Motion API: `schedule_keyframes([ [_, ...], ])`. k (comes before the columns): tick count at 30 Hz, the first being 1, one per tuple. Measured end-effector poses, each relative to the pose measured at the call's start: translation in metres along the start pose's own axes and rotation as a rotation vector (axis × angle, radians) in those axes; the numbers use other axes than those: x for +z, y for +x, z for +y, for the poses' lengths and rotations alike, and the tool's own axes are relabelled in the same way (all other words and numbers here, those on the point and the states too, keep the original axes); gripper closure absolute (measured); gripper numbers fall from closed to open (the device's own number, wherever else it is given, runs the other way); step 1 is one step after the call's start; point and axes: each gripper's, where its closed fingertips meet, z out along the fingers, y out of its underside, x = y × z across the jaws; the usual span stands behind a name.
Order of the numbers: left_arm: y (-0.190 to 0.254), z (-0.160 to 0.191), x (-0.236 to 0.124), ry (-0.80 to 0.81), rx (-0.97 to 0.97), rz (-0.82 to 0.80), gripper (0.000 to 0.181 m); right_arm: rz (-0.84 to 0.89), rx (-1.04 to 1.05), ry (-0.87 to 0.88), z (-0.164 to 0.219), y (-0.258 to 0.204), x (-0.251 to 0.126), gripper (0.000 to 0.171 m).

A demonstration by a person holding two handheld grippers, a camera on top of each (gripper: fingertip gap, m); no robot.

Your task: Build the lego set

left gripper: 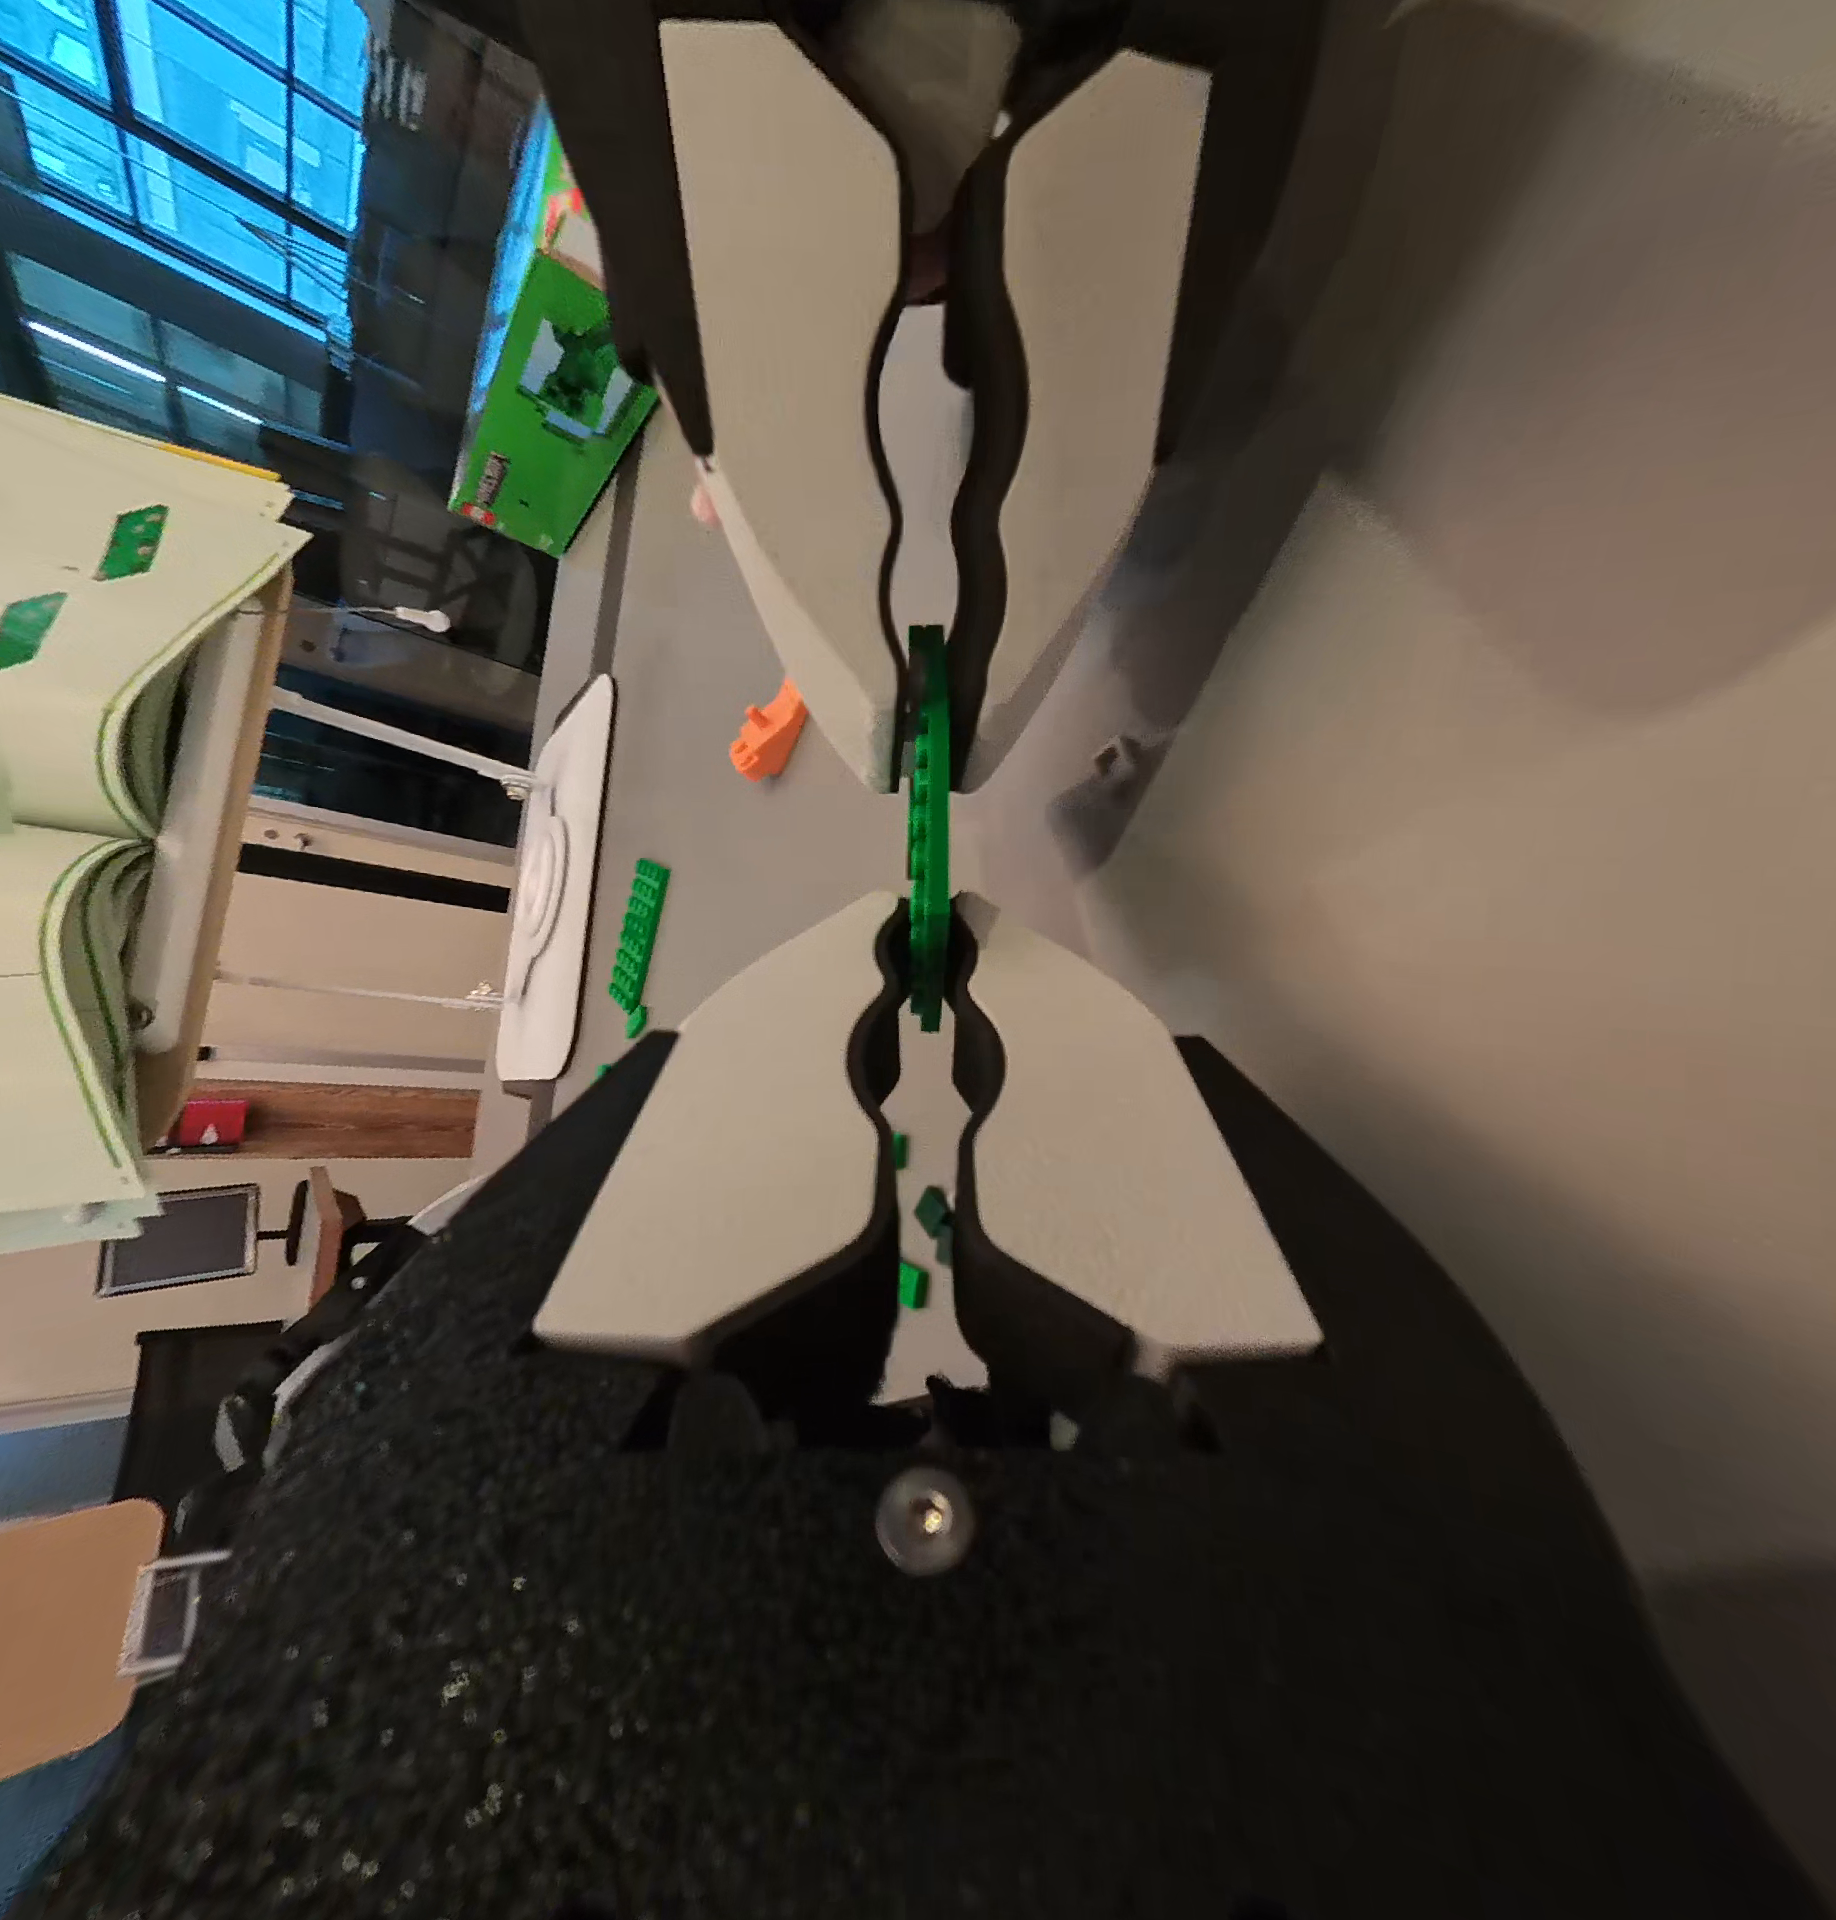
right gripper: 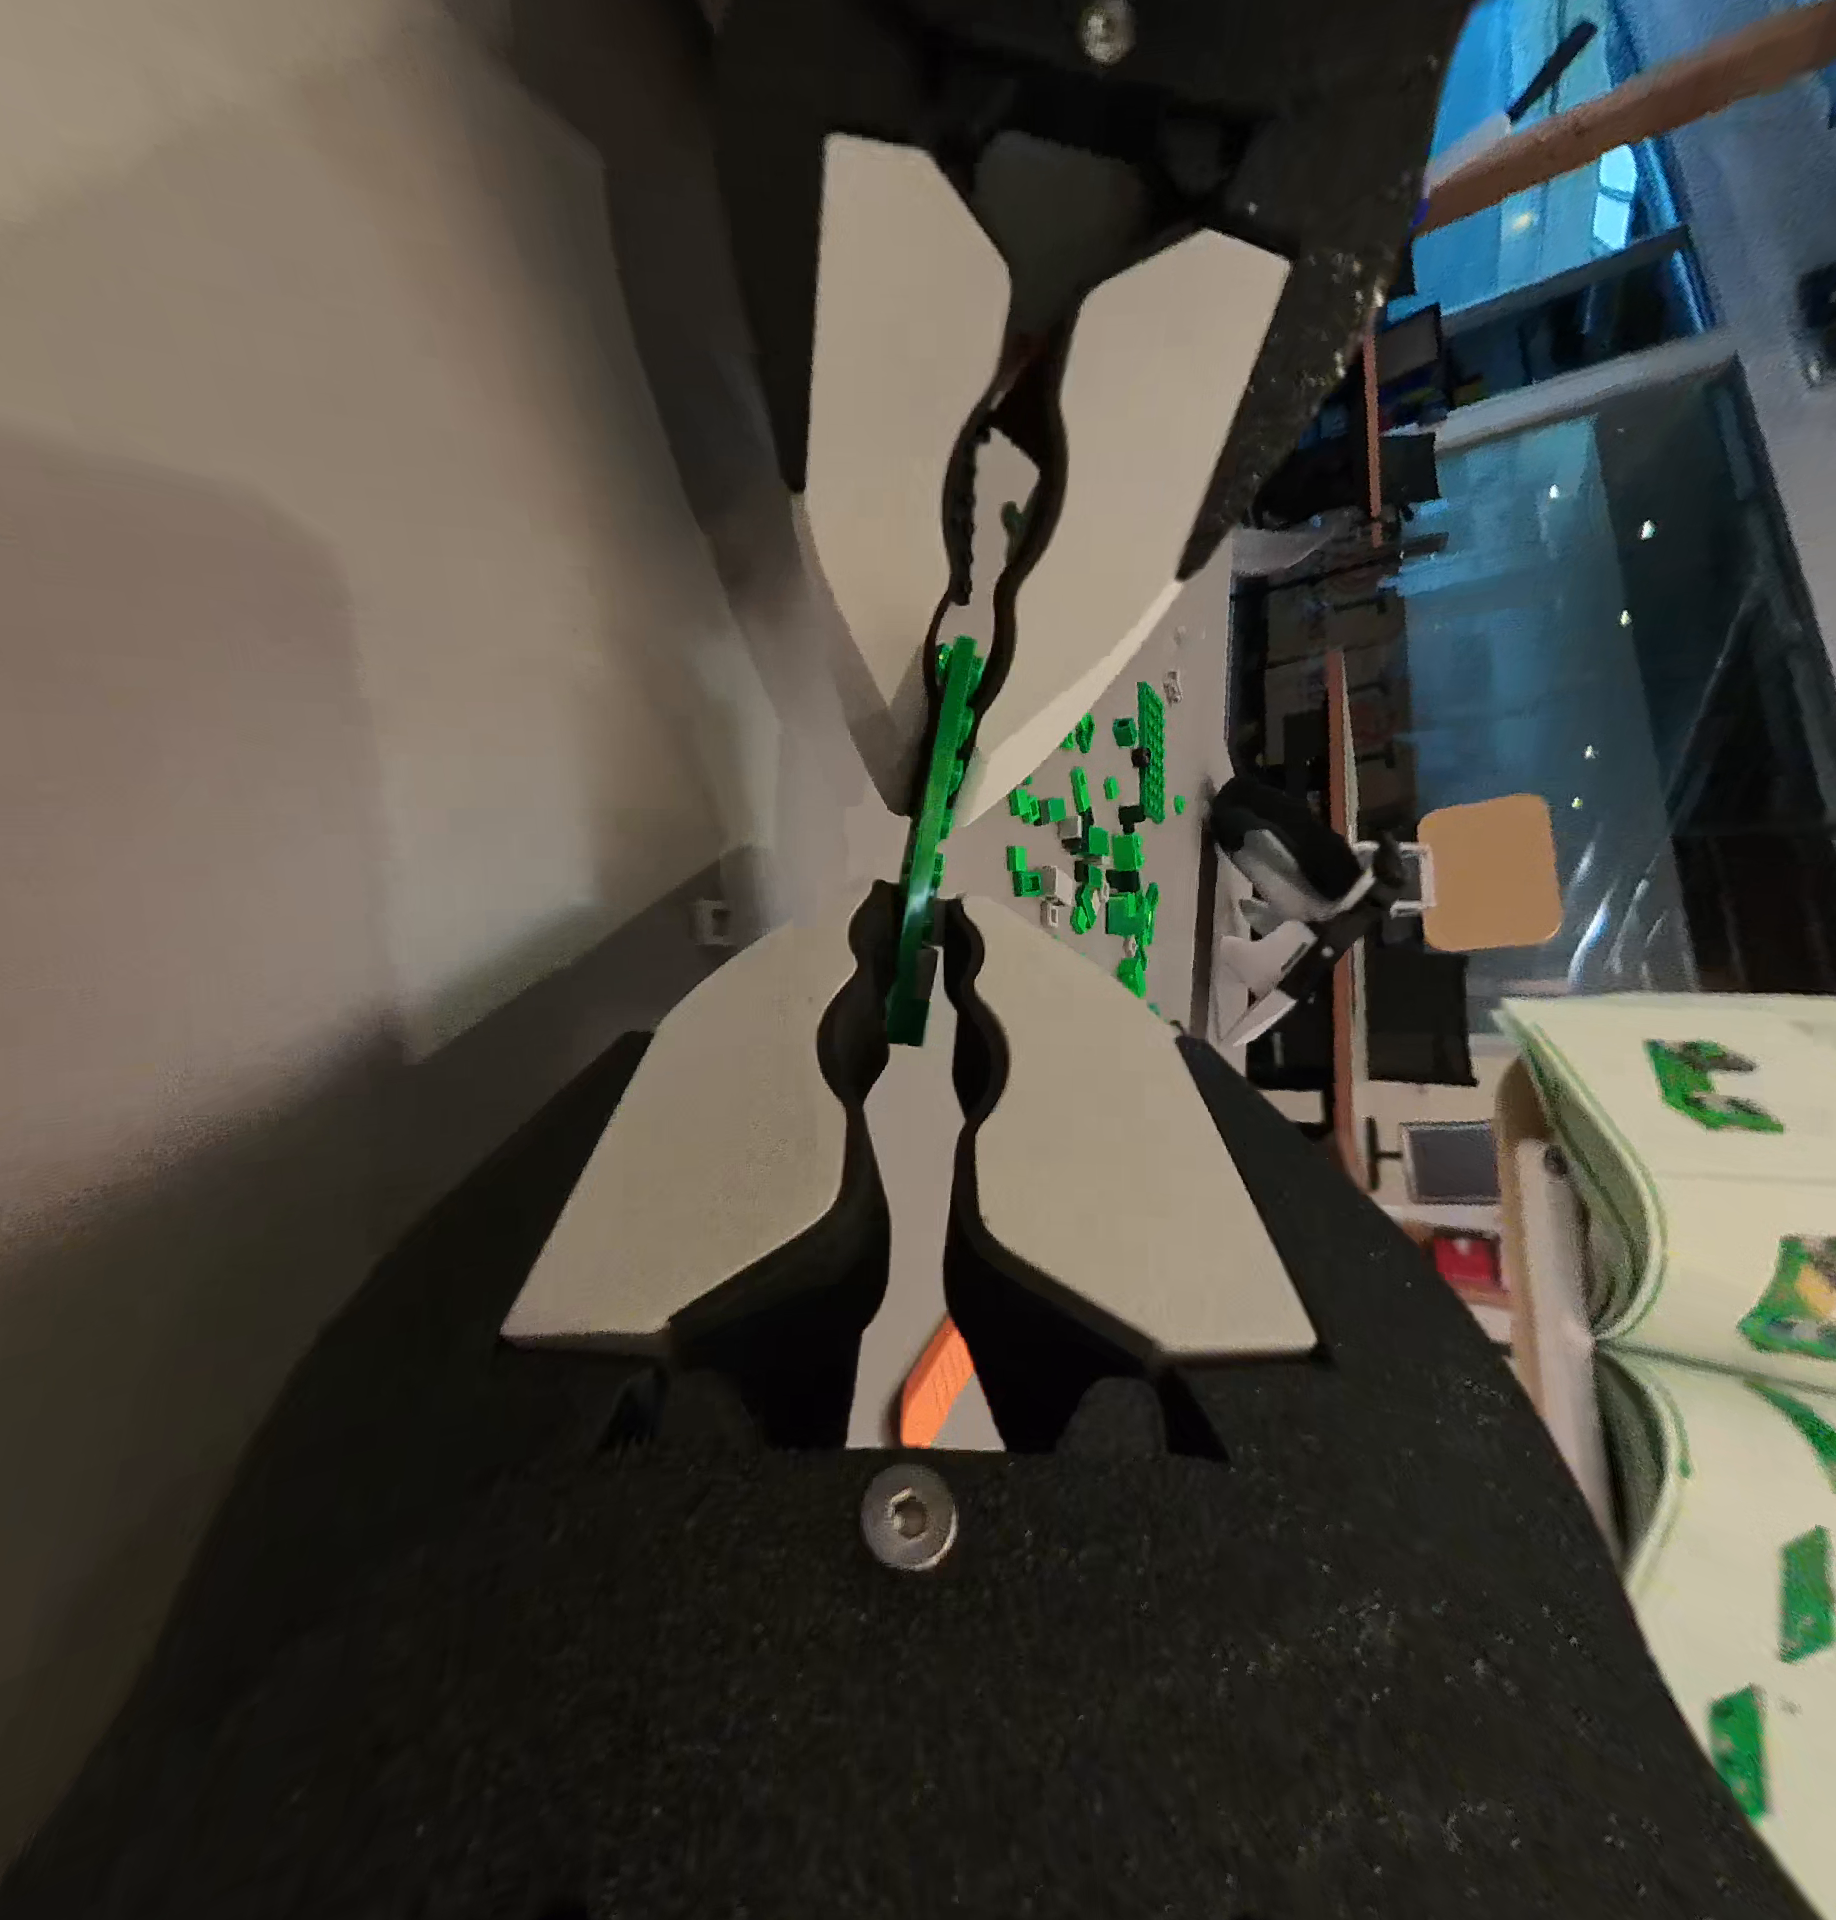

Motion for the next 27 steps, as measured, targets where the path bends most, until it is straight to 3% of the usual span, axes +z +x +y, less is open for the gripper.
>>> schedule_keyframes([
  [4,0.0,-0.002,0.001,0.007,-0.018,-0.003,0.177,-0.014,0.03,0.015,0.001,0.001,-0.001,0.163],
  [7,-0.011,-0.002,0.001,0.029,-0.143,-0.054,0.175,0.049,0.105,0.03,0.003,0.012,-0.001,0.163],
  [8,-0.013,-0.001,0.002,0.036,-0.224,-0.051,0.165,0.094,0.095,0.037,0.004,0.018,-0.001,0.163],
  [10,-0.01,0.002,0.005,0.028,-0.398,0.028,0.127,0.177,0.021,0.031,0.005,0.026,-0.004,0.163],
  [12,-0.006,-0.003,0.007,0.078,-0.588,0.13,0.108,0.228,-0.057,0.033,0.003,0.029,-0.006,0.163],
  [17,-0.015,-0.017,-0.003,0.228,-0.793,0.202,0.124,0.301,-0.224,-0.005,0.0,0.029,-0.007,0.163],
  [22,-0.011,-0.016,0.0,0.19,-0.74,0.188,0.146,0.322,-0.33,-0.053,0.001,0.028,-0.005,0.163],
  [27,-0.005,-0.015,0.002,0.159,-0.696,0.205,0.146,0.292,-0.413,-0.048,0.001,0.021,-0.005,0.163],
])
